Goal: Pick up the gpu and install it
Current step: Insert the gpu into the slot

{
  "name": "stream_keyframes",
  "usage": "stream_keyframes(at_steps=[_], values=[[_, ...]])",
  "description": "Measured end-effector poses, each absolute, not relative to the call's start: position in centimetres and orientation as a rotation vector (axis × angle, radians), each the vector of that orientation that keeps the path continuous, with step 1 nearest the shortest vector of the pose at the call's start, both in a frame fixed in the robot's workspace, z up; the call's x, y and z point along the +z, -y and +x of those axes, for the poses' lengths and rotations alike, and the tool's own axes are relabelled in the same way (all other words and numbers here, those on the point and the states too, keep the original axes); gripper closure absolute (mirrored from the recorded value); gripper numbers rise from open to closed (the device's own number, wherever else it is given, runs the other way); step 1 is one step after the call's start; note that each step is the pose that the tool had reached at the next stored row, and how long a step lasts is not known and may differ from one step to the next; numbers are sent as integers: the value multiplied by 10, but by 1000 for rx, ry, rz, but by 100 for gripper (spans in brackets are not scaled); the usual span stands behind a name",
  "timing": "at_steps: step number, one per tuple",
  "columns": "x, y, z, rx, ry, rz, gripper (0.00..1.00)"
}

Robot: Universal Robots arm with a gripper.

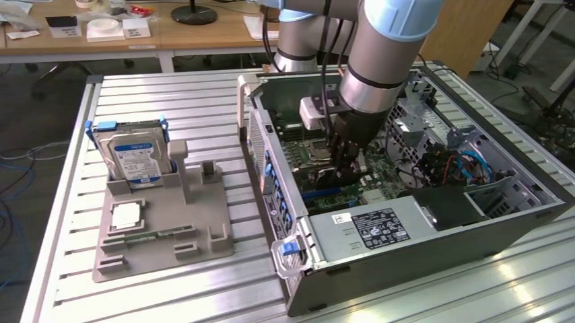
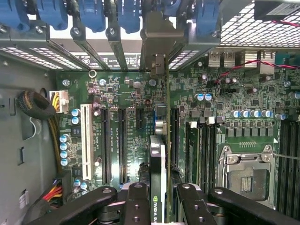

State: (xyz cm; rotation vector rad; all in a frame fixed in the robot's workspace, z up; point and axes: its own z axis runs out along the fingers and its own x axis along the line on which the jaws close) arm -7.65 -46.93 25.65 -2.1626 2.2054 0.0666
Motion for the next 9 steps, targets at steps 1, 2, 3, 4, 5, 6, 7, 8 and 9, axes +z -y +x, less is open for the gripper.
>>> stream_keyframes(at_steps=[1, 2, 3, 4, 5, 6, 7, 8, 9], values=[[256, 469, -77, 67, -2205, -2163, 73], [255, 469, -77, 67, -2204, -2164, 73], [255, 469, -77, 67, -2203, -2165, 73], [255, 469, -77, 66, -2202, -2166, 73], [255, 469, -77, 66, -2201, -2168, 73], [255, 469, -77, 66, -2200, -2169, 73], [255, 469, -77, 66, -2197, -2172, 73], [254, 469, -77, 66, -2194, -2174, 73], [254, 469, -77, 67, -2192, -2177, 73]])
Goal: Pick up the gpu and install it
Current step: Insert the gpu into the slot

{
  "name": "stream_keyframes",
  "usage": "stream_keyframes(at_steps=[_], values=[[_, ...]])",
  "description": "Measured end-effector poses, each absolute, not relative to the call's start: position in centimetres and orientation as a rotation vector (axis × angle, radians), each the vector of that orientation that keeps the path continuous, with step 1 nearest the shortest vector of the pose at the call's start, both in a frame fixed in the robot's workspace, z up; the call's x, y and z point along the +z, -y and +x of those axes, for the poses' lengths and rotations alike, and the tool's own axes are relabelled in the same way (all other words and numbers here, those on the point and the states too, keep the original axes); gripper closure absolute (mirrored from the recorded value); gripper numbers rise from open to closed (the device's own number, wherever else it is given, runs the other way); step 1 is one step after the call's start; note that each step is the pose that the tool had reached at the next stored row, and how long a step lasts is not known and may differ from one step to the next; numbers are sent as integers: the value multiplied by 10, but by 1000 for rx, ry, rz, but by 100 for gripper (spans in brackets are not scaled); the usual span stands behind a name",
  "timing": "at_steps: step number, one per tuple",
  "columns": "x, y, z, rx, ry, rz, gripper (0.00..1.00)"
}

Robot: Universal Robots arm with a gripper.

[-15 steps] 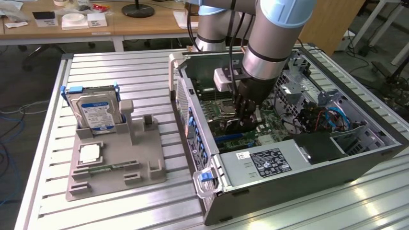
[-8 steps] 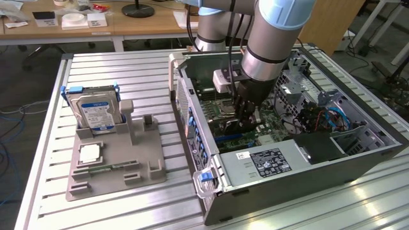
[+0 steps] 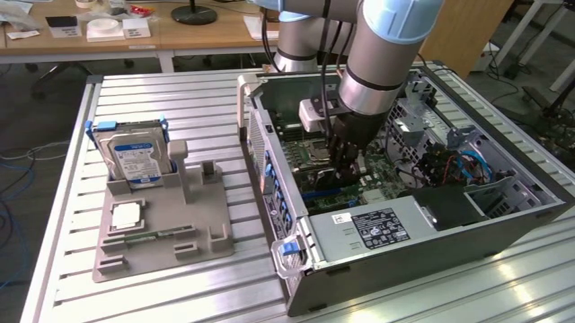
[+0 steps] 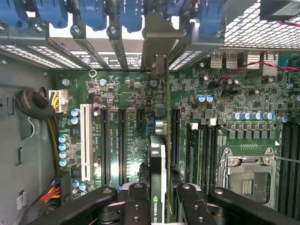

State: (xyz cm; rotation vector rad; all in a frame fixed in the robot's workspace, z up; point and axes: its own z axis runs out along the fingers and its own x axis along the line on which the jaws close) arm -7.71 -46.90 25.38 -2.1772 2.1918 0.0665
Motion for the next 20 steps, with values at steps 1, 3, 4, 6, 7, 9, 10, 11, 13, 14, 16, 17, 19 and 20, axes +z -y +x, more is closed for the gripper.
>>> stream_keyframes(at_steps=[1, 3, 4, 6, 7, 9, 10, 11, 13, 14, 16, 17, 19, 20], values=[[253, 469, -77, 66, -2189, -2180, 73], [253, 469, -77, 67, -2185, -2185, 73], [253, 469, -77, 67, -2183, -2187, 73], [253, 469, -77, 67, -2182, -2188, 73], [252, 469, -77, 67, -2181, -2188, 73], [252, 469, -77, 67, -2180, -2189, 73], [251, 469, -77, 67, -2180, -2190, 73], [250, 469, -77, 67, -2179, -2190, 73], [249, 469, -77, 67, -2178, -2191, 73], [249, 469, -77, 67, -2179, -2191, 73], [249, 469, -77, 67, -2179, -2192, 73], [248, 469, -77, 67, -2179, -2192, 73], [248, 469, -77, 67, -2178, -2192, 73], [248, 469, -77, 67, -2178, -2192, 73]])
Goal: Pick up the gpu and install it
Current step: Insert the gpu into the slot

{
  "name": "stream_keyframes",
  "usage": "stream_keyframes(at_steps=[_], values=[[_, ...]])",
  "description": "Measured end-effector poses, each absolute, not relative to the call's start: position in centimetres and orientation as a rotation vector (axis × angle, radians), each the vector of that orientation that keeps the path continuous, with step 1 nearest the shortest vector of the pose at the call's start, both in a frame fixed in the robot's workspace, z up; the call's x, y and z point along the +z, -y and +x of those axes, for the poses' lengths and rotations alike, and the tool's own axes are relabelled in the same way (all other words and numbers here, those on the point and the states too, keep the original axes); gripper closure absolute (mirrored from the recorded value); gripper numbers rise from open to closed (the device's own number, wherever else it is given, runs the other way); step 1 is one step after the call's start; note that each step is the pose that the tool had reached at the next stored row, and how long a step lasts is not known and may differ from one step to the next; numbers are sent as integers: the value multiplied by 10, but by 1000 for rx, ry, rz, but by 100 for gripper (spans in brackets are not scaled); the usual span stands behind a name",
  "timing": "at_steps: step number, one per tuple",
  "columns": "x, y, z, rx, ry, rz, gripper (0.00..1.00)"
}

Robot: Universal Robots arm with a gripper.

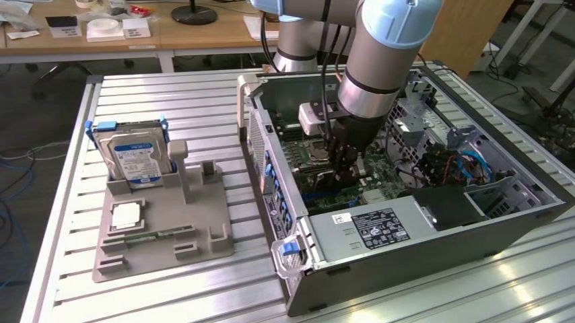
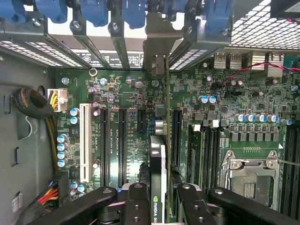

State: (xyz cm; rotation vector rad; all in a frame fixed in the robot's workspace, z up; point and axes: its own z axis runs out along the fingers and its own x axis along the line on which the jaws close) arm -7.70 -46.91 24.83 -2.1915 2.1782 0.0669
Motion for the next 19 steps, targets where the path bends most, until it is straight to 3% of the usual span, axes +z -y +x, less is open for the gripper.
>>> stream_keyframes(at_steps=[19], values=[[249, 469, -77, 62, -2180, -2194, 73]])
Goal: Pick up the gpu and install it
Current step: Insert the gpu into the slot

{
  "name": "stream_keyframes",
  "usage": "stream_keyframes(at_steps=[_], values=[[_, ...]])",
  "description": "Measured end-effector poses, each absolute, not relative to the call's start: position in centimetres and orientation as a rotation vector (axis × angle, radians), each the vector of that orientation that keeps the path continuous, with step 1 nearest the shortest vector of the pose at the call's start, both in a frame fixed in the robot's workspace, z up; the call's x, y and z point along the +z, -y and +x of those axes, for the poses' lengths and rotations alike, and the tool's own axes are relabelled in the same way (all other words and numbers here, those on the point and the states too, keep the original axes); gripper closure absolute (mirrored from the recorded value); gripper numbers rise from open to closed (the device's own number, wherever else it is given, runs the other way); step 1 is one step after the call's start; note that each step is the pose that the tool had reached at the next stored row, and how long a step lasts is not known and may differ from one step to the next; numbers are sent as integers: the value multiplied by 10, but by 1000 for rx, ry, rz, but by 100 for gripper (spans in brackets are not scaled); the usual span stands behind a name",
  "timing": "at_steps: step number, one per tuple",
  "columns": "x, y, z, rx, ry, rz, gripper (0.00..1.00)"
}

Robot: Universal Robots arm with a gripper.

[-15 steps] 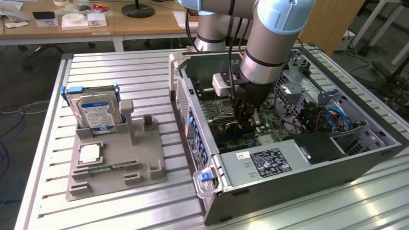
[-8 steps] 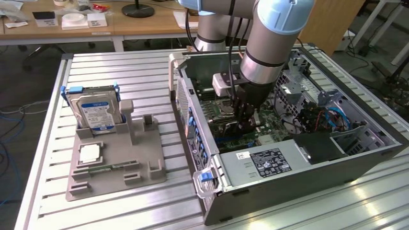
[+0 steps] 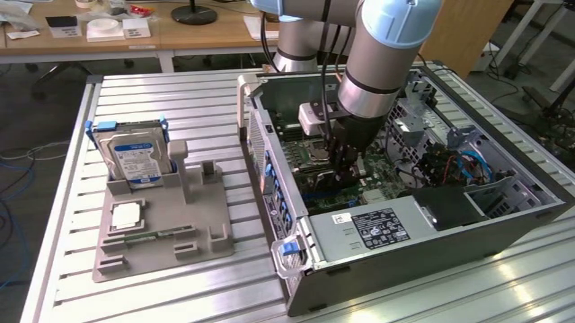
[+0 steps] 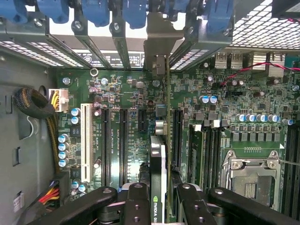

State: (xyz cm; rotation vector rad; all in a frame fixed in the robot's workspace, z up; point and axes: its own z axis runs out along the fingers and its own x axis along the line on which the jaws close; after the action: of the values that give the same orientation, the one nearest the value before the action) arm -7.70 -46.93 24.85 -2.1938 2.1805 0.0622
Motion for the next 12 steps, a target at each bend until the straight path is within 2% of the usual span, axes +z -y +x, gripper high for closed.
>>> stream_keyframes(at_steps=[12], values=[[248, 469, -77, 53, -2185, -2198, 73]])
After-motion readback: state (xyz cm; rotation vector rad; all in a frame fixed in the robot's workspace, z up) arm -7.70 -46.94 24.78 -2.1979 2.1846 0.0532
